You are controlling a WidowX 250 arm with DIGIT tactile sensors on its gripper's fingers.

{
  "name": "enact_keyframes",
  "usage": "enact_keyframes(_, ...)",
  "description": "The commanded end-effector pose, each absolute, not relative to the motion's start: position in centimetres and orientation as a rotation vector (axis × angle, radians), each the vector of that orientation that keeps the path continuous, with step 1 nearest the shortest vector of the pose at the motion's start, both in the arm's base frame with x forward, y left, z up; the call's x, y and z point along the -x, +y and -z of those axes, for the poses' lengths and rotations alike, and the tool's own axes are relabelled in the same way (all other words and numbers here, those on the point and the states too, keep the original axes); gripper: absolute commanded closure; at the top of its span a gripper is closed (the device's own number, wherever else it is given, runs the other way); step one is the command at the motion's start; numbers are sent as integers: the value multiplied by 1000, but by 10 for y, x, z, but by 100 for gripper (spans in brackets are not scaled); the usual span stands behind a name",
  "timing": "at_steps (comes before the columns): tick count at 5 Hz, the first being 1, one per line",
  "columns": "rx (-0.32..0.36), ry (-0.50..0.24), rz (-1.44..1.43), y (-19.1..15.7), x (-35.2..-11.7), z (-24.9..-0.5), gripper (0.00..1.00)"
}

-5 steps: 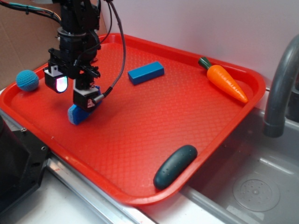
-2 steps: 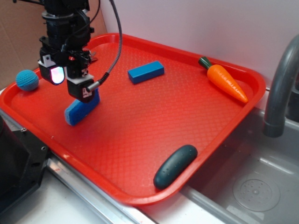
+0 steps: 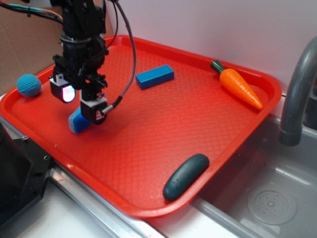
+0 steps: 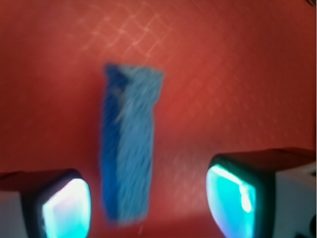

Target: Grab the blue sponge.

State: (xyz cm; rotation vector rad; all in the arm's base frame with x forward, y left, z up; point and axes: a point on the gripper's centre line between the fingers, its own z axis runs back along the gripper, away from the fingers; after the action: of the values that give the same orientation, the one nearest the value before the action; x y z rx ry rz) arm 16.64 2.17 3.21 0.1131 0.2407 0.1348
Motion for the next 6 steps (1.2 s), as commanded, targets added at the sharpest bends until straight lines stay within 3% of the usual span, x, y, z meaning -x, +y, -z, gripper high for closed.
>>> enact_keyframes(1,-132,238,-142,33,-171,-11,2)
enact_keyframes(2,-118,254,-158,34,-174,-17,100)
enact_keyframes(5,-104,238,-193,37,-166,-50,100)
enact_keyframes(6,-37,206,-349,32,-151,-99,100)
